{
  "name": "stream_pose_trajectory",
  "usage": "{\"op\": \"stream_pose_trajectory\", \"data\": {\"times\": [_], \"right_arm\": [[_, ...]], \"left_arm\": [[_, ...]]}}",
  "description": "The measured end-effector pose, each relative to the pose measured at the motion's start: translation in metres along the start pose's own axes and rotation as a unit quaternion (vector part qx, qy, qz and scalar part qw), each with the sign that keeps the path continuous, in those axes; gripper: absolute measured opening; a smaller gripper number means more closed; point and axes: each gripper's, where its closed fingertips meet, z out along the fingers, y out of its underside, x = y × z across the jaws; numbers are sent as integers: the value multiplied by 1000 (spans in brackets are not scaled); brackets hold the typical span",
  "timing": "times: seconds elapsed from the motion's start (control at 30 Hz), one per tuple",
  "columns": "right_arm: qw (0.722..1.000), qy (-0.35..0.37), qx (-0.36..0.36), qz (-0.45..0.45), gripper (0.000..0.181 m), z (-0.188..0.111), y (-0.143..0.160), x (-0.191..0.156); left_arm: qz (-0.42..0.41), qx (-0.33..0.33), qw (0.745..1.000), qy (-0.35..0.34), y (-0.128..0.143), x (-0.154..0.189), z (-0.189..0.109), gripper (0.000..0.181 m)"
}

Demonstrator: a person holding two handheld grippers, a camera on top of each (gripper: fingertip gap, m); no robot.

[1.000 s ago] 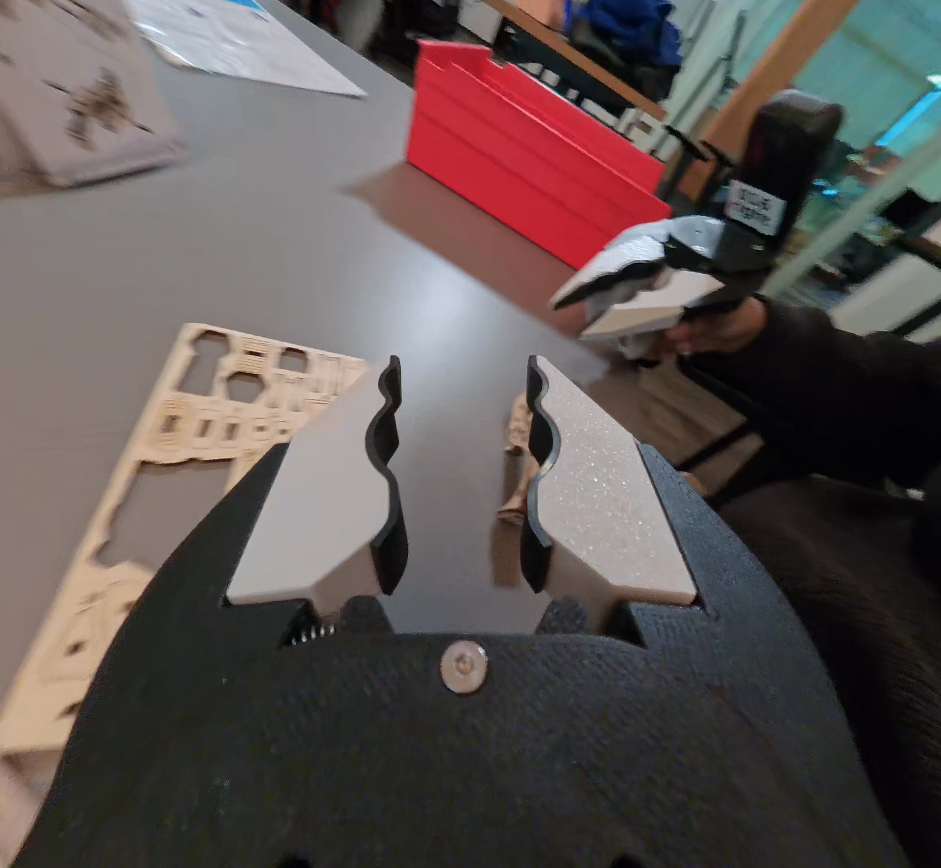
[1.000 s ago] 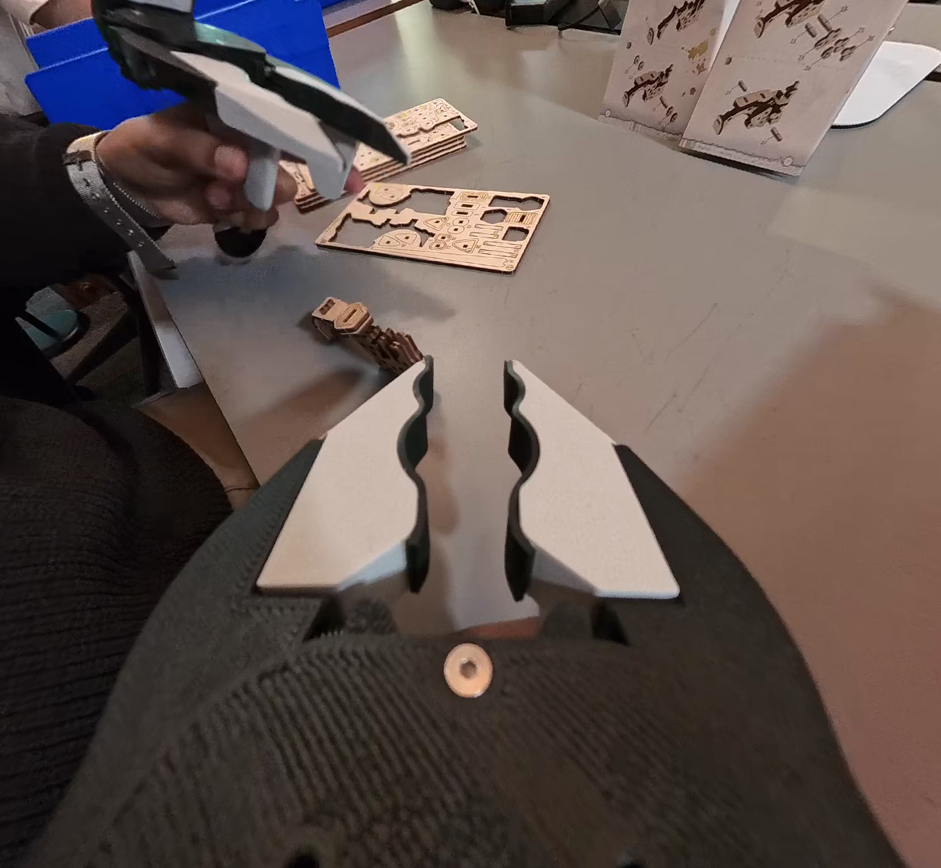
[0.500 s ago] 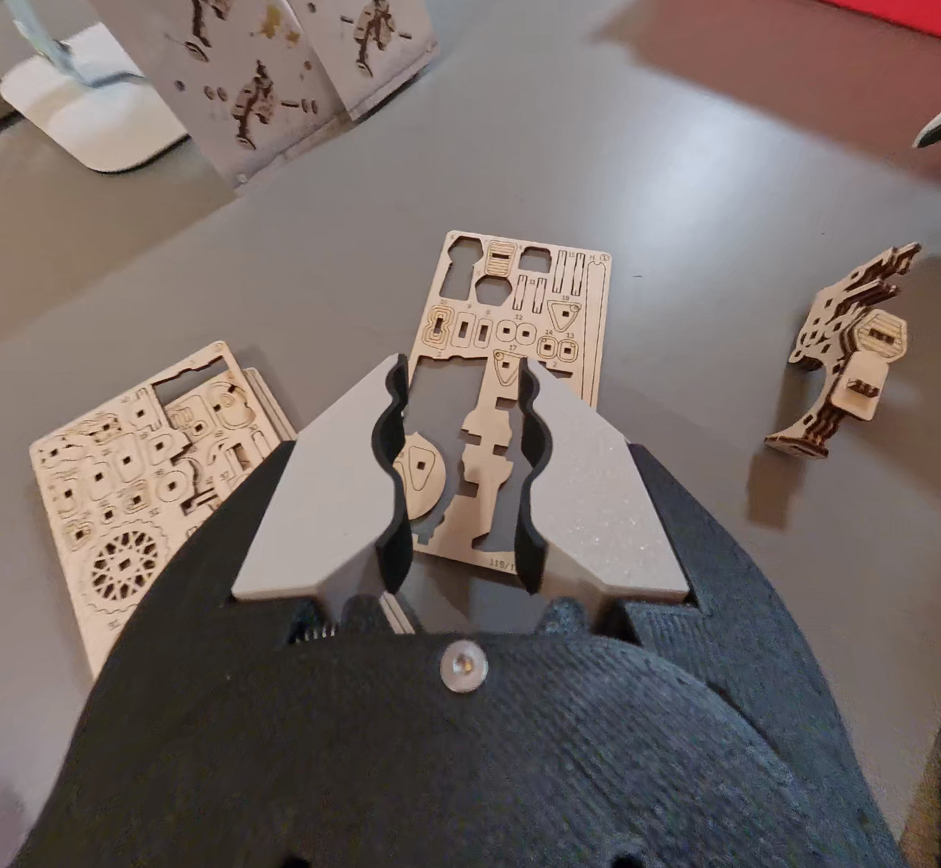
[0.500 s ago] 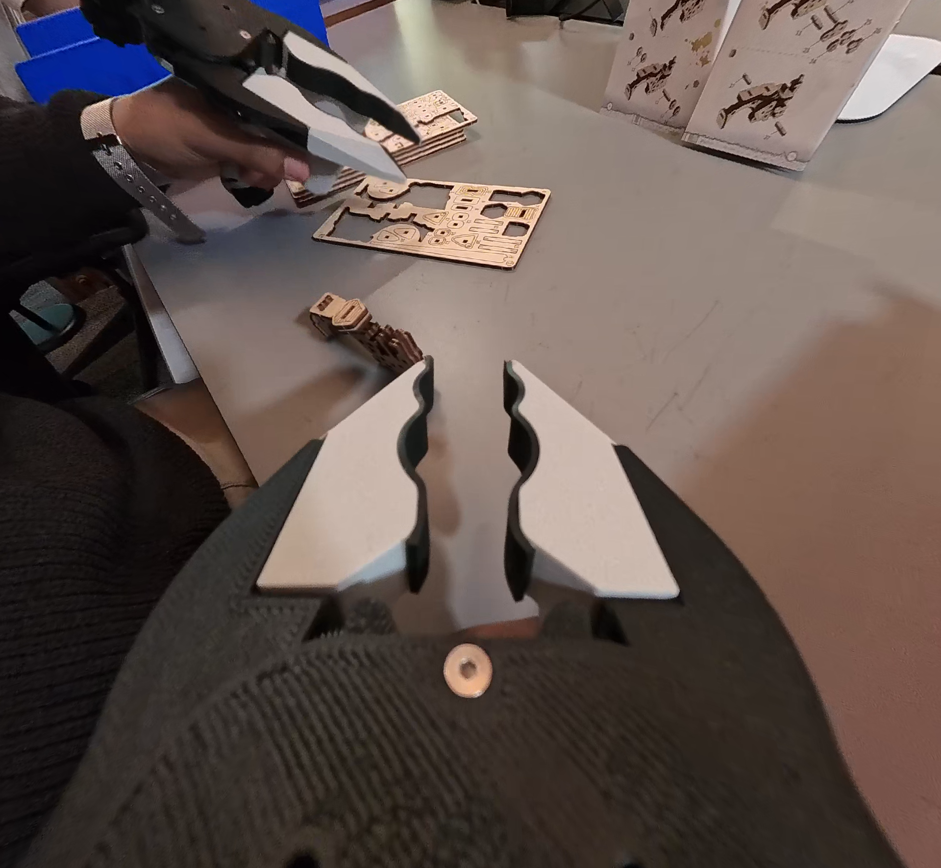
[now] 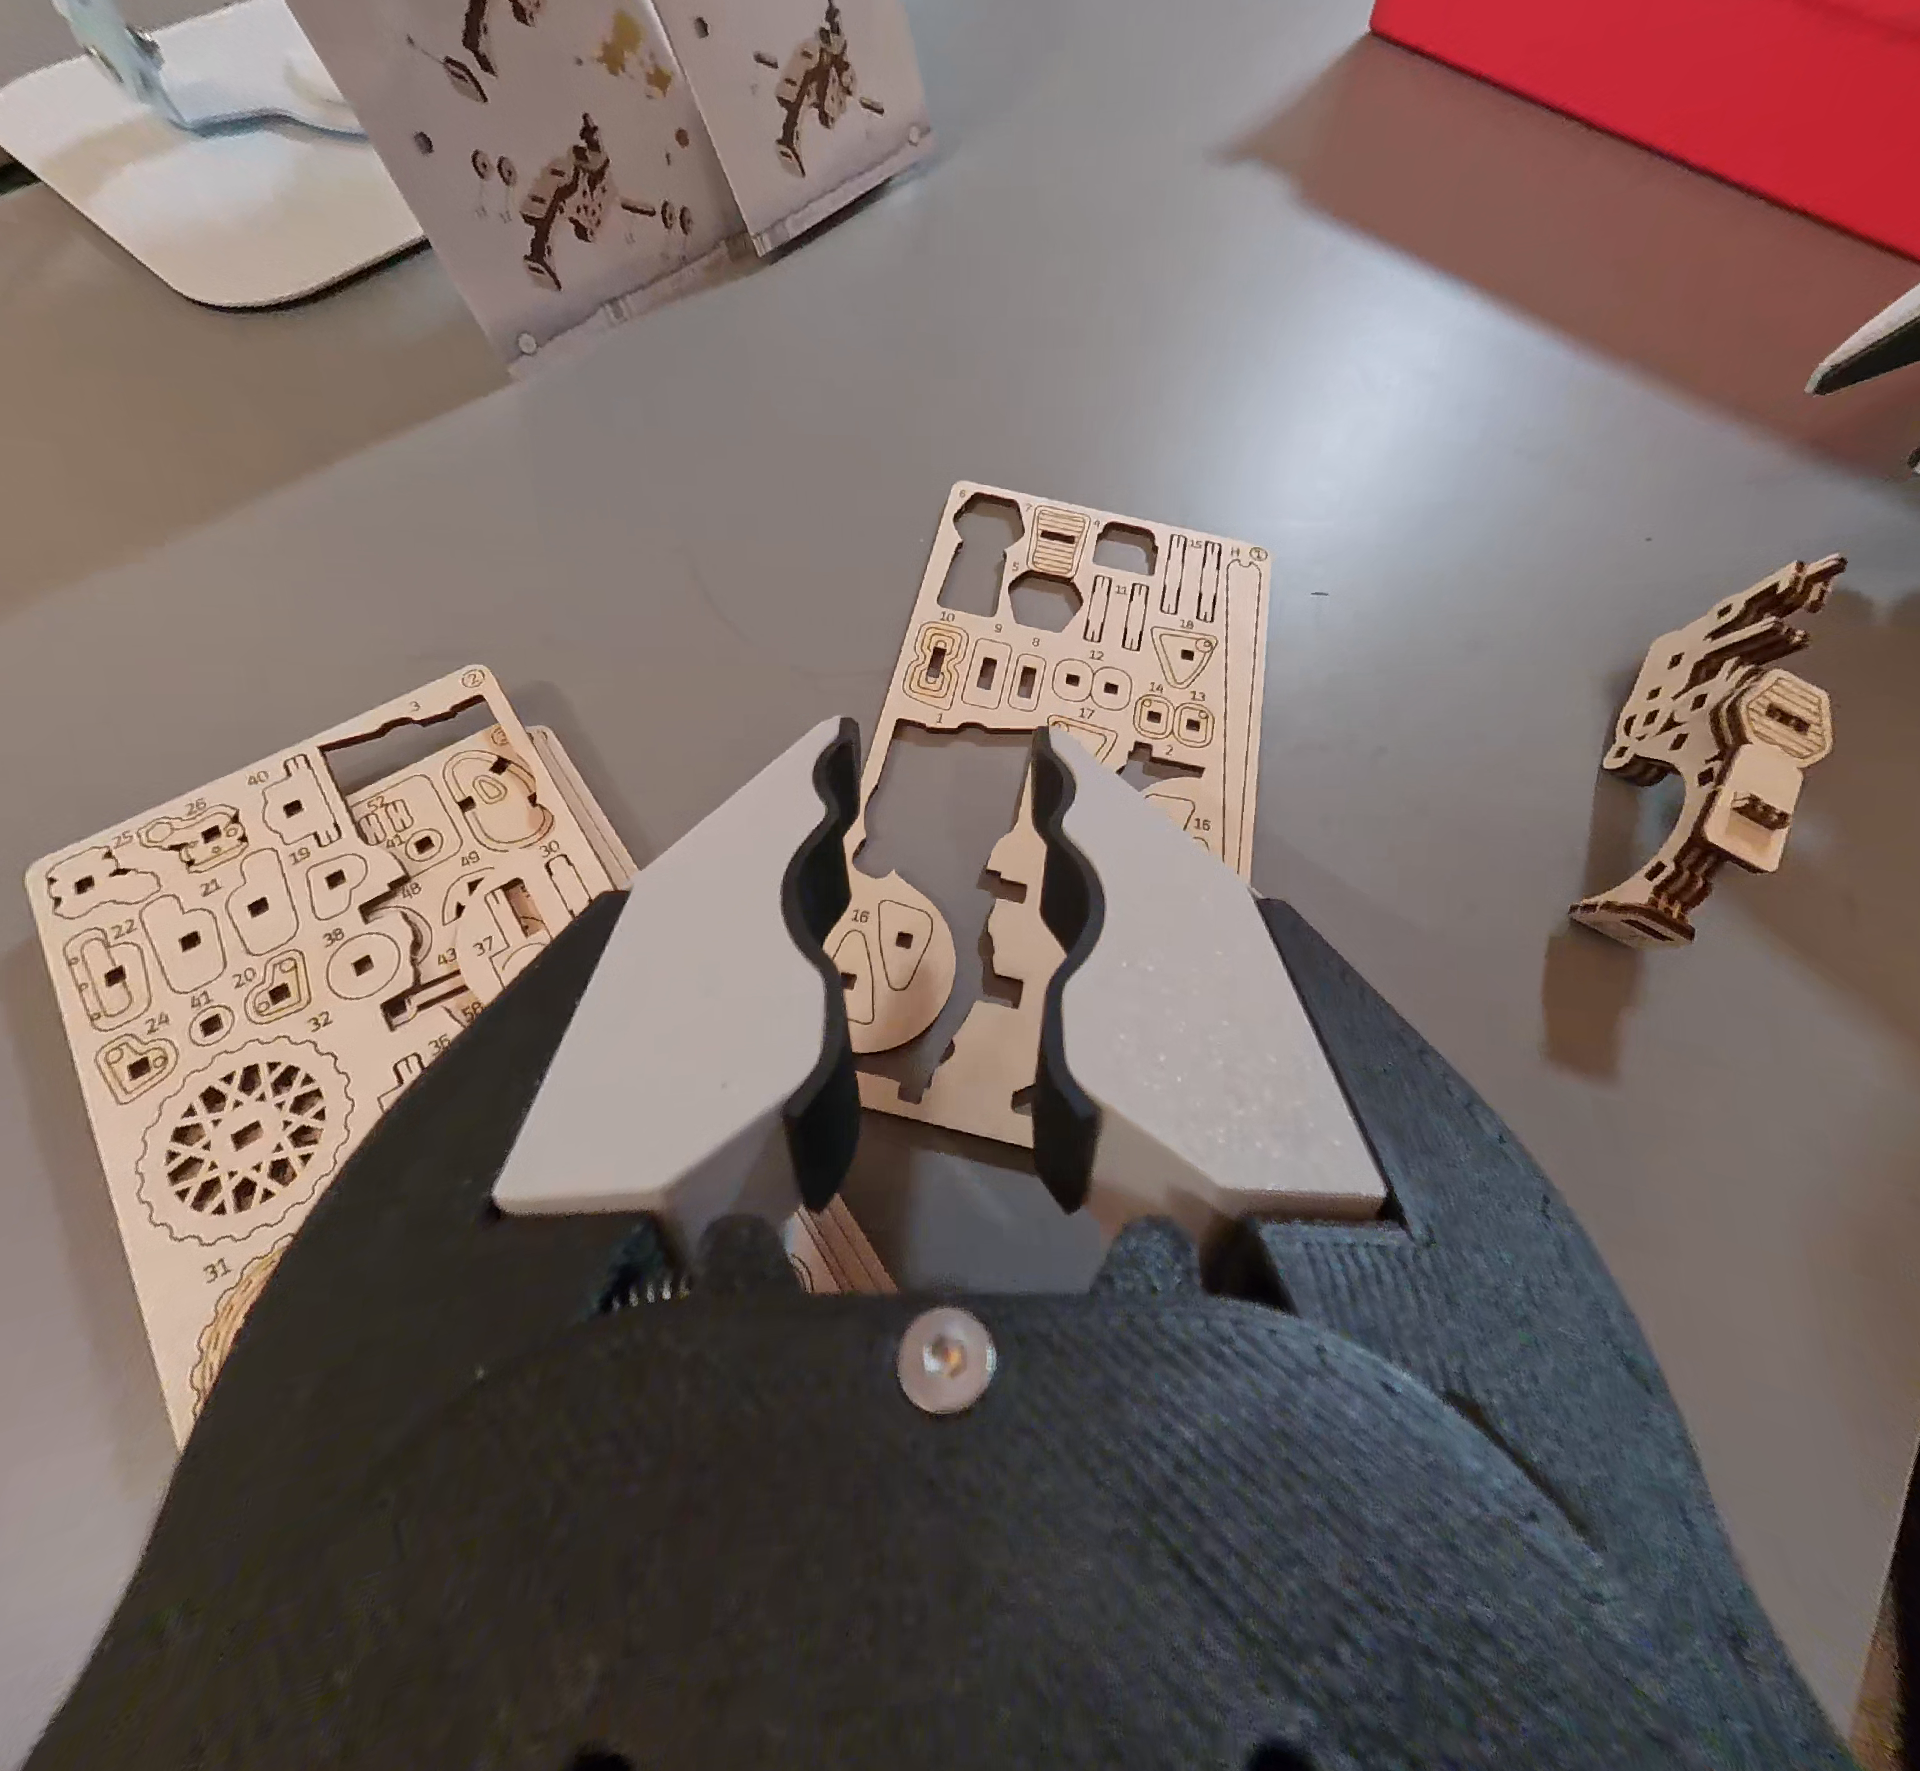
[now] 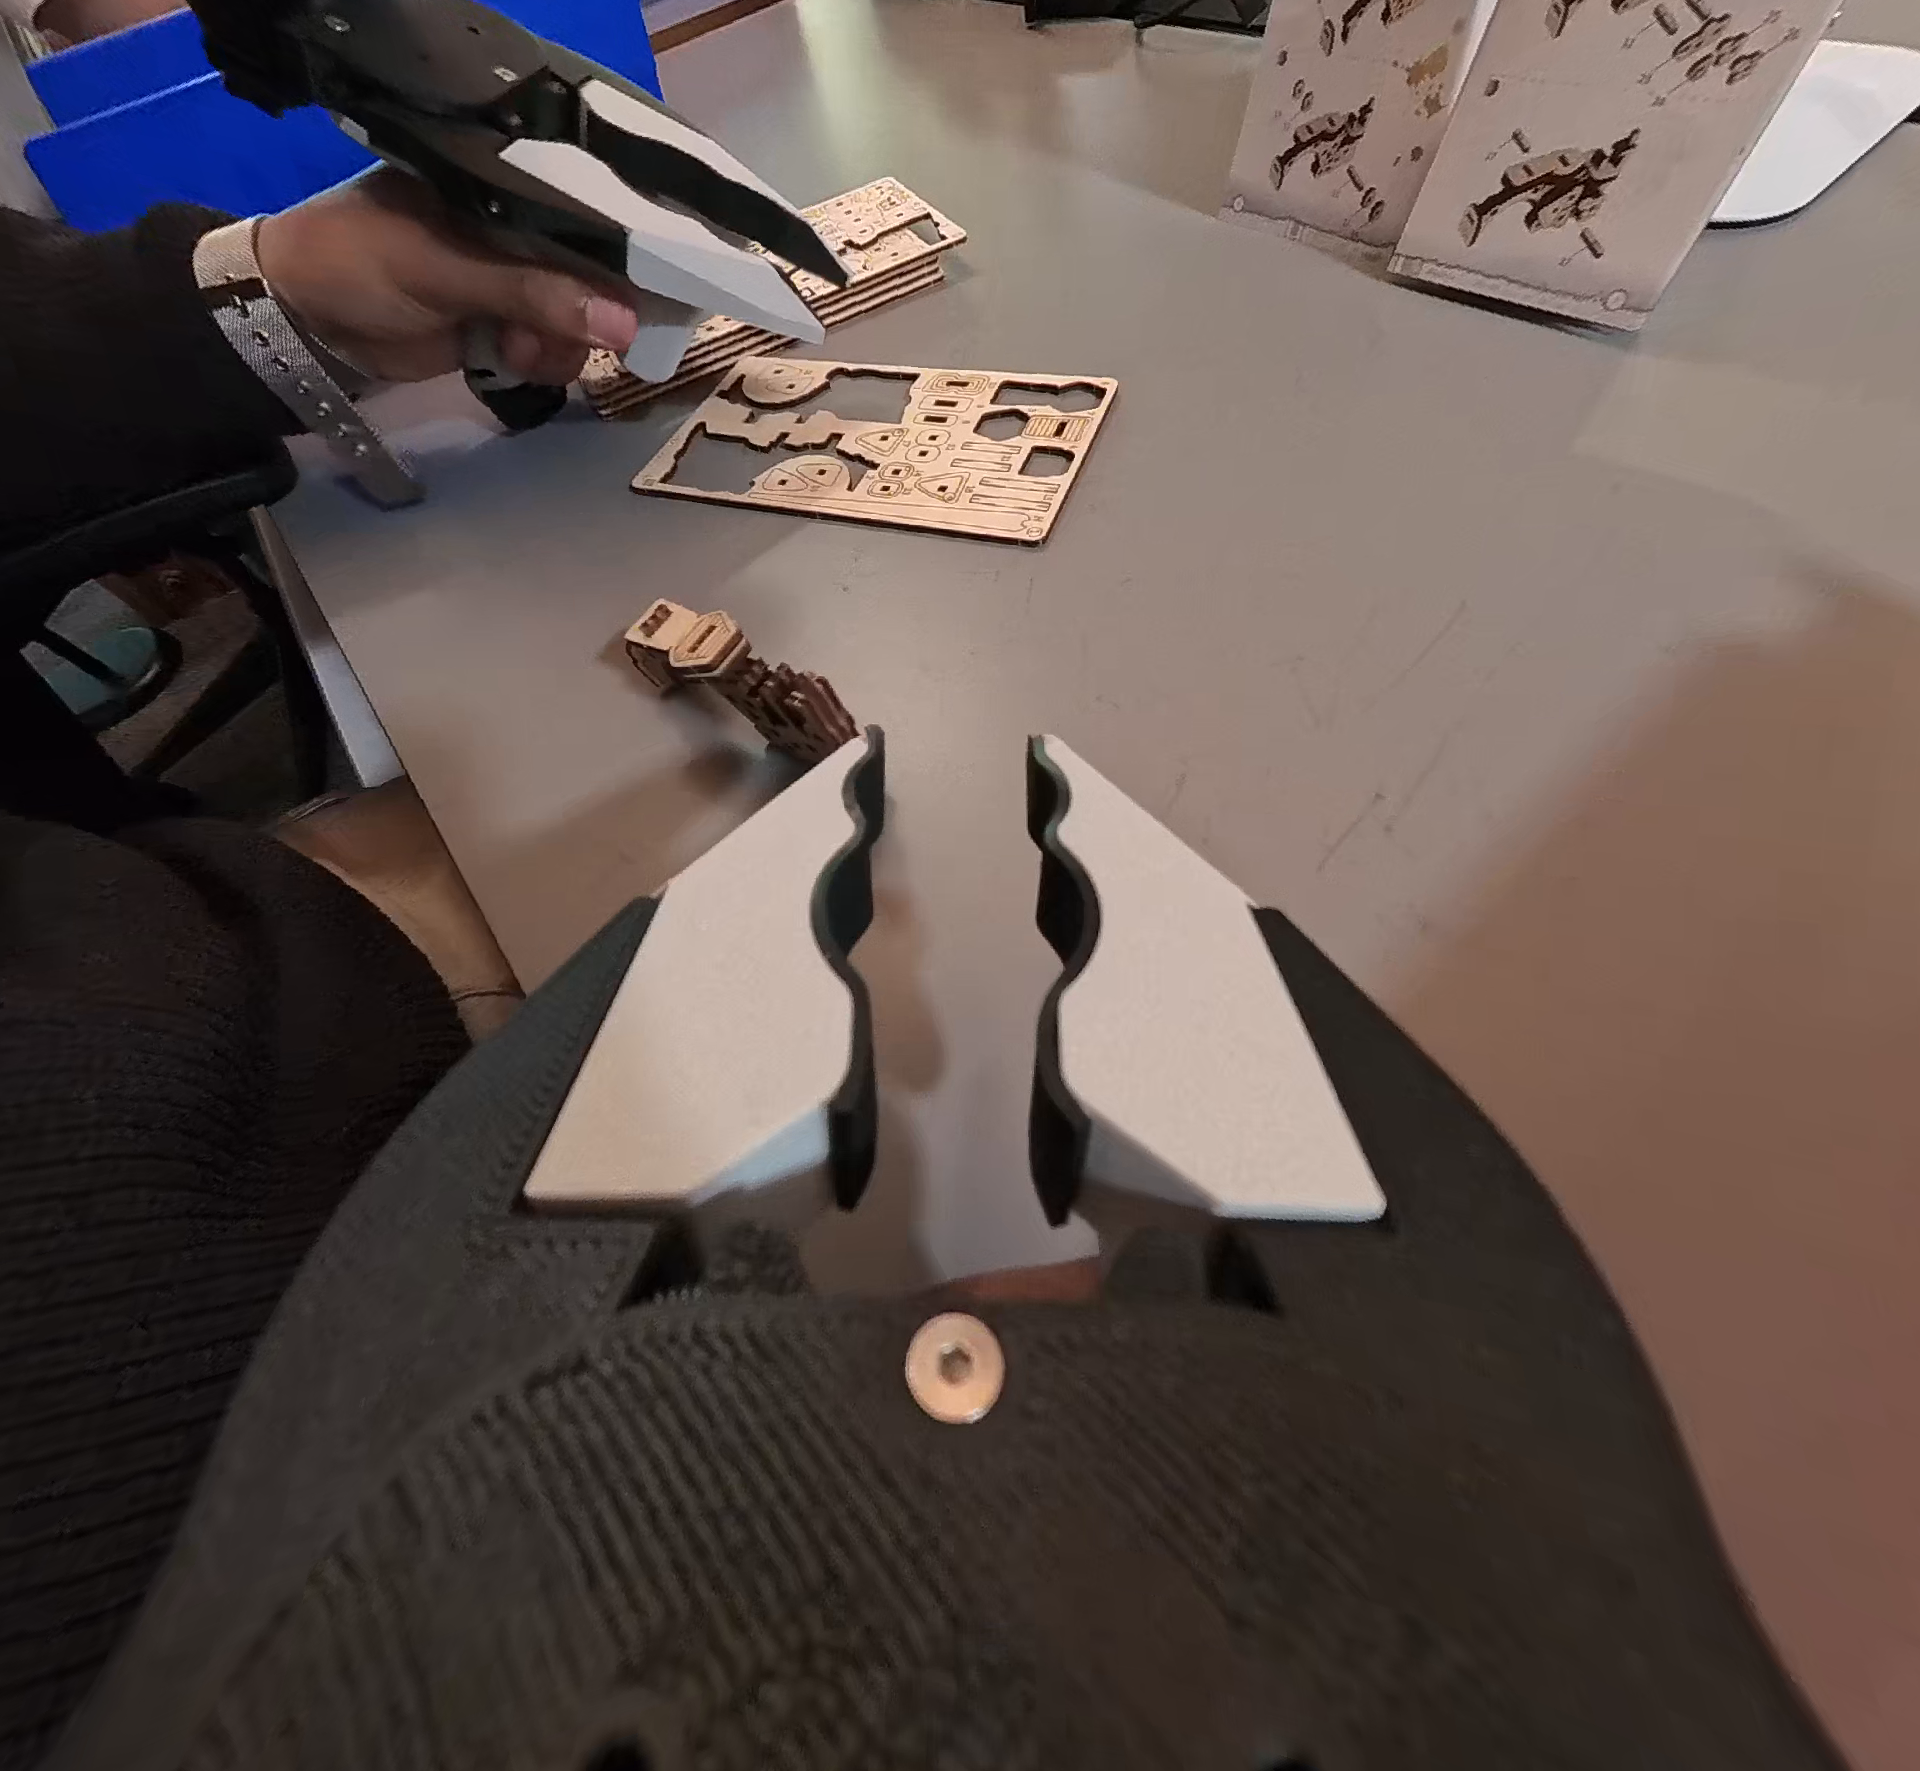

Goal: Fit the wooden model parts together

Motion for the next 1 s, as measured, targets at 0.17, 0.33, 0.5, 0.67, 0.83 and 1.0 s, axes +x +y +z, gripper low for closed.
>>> {"op": "stream_pose_trajectory", "data": {"times": [0.17, 0.33, 0.5, 0.67, 0.83, 1.0], "right_arm": [[1000, 7, 9, -1, 26, 2, -5, 4], [1000, 3, 22, -5, 26, 10, -13, 8], [999, -1, 46, -14, 25, 25, -29, 13], [997, -27, 66, 0, 25, 43, -46, 14], [996, -69, 60, 20, 25, 65, -54, 8], [994, -86, 65, 6, 25, 79, -65, 4]], "left_arm": [[1, 18, 1000, 6, -3, 5, -6, 31], [10, 53, 998, 11, -6, 10, -22, 30], [3, 80, 997, 11, -3, 12, -45, 40], [-8, 97, 995, -35, 8, 3, -67, 55], [-30, 99, 992, -78, 20, -7, -89, 68], [-67, 113, 986, -100, 29, -14, -109, 72]]}}
